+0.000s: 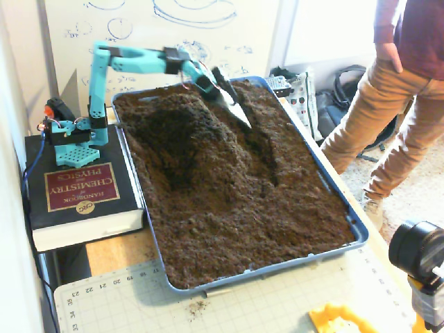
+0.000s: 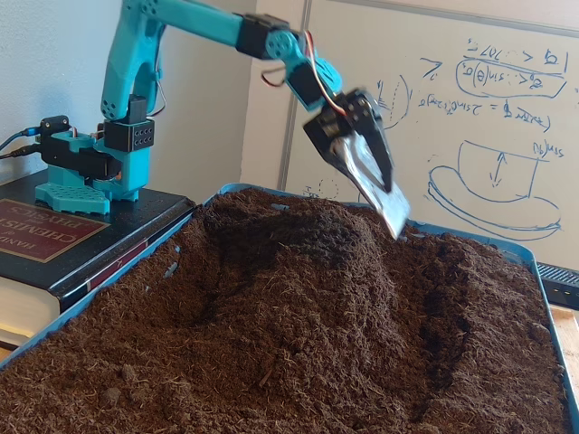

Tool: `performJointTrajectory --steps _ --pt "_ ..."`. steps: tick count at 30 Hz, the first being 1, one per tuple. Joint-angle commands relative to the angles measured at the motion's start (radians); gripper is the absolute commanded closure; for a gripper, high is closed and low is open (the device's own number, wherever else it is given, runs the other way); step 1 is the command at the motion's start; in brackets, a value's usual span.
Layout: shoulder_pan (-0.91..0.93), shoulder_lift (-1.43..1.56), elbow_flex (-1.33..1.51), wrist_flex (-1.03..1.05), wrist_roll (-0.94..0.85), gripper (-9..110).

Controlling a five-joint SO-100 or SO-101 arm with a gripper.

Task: Build a berm.

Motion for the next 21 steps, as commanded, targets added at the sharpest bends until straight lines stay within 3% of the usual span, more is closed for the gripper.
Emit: performJointTrajectory --steps 1,8,21 --pt "0.038 -0.087 -0.25 -0.077 0.006 101" --pt "0.084 -0.36 -0.529 -0.12 0.006 101" --pt "0.092 -0.762 -0.781 -0.121 0.006 101"
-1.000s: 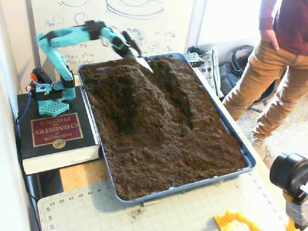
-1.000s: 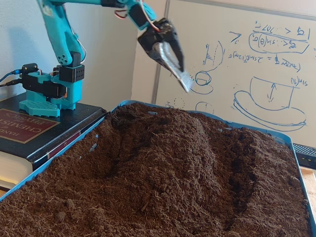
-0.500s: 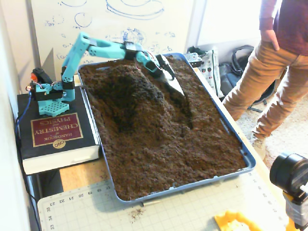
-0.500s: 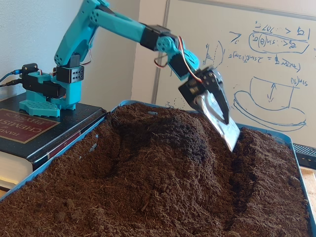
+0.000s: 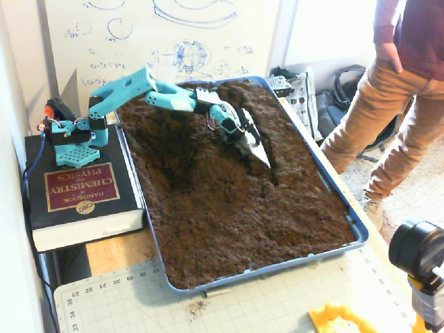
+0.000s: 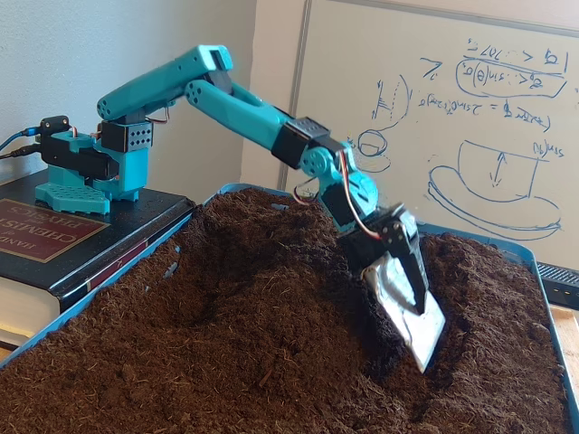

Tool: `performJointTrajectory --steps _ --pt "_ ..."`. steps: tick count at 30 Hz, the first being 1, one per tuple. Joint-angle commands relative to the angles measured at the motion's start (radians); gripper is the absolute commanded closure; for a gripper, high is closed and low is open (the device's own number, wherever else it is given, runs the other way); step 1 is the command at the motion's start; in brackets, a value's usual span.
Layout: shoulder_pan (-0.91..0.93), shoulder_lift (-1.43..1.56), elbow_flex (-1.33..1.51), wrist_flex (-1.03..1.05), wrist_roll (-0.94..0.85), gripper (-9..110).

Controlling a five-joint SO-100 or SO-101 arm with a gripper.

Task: Build a berm.

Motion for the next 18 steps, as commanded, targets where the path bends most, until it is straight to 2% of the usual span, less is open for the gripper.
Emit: performJointTrajectory --steps 1,7,18 --pt "0.005 0.005 -0.135 -0.029 0.006 101" --pt "-0.014 -0.02 -0.011 -0.015 0.006 101" --pt "-0.026 0.232 0.383 -0.015 0.006 101"
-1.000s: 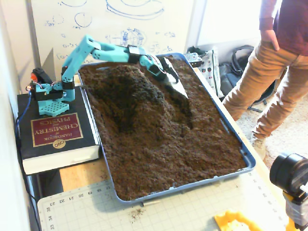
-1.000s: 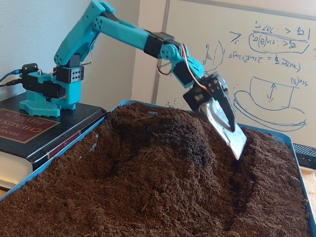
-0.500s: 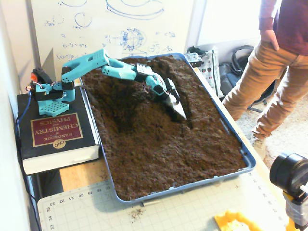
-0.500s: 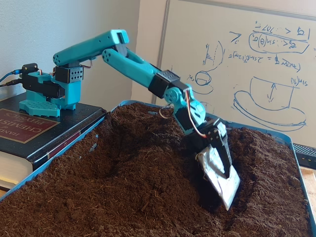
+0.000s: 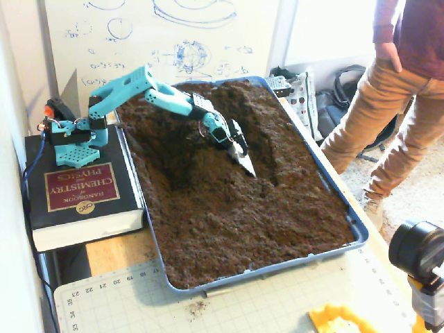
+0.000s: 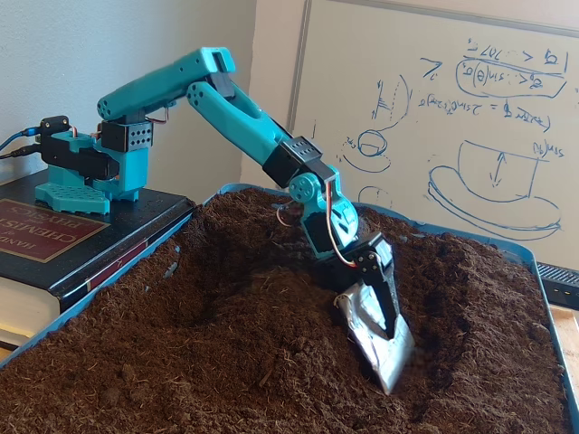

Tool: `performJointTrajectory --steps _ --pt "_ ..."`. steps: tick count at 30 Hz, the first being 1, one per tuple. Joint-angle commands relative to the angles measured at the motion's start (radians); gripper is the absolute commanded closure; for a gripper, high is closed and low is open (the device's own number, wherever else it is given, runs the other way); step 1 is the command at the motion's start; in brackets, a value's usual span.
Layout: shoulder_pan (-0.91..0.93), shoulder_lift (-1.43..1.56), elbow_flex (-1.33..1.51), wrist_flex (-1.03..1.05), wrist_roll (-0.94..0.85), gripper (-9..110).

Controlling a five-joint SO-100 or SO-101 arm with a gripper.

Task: Build a berm.

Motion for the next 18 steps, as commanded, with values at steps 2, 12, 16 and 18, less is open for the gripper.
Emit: performJointTrajectory --steps 2,12,16,18 --pt "-0.014 0.166 0.112 0.0 0.005 101" --pt "-0.014 0.202 0.16 0.0 0.005 101" --pt "-0.014 0.25 0.17 0.003 0.005 101" --pt "-0.014 0.293 0.202 0.018 0.005 101"
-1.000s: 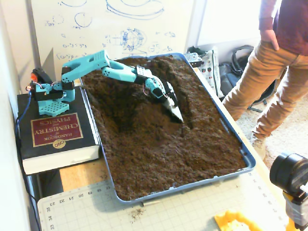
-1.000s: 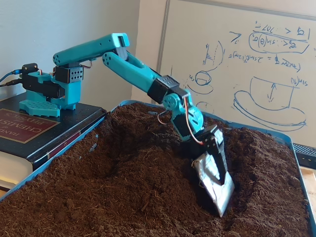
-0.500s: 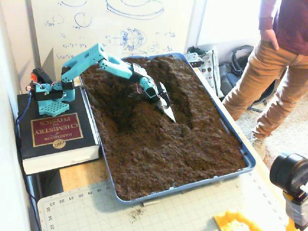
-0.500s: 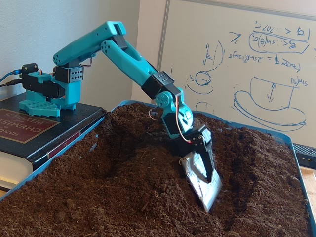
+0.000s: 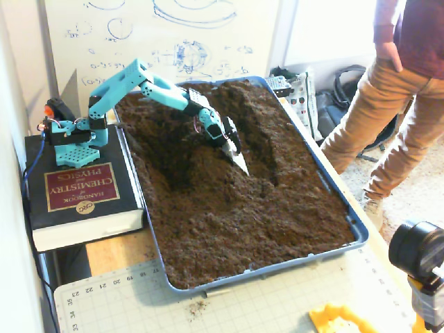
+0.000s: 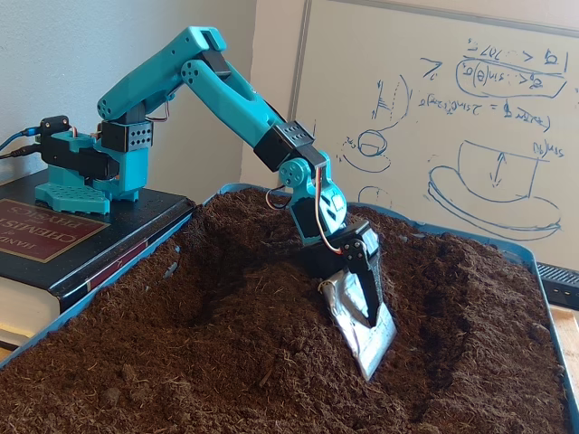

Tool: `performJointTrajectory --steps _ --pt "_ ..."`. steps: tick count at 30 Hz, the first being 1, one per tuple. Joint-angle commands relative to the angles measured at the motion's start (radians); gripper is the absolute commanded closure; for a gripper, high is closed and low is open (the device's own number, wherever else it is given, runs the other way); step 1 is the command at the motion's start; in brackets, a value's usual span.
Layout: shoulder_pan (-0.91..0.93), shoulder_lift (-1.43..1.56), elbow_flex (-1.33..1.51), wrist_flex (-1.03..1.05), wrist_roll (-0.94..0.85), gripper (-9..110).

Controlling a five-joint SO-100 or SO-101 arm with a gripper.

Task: Build a berm.

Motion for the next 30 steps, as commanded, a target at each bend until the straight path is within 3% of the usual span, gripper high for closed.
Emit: performJointTrajectory --steps 1,18,30 --pt "-0.014 0.163 0.043 0.035 0.003 101" --pt "-0.041 0.25 0.031 0.147 0.006 101" --pt "-0.049 0.101 -0.428 0.676 0.095 101"
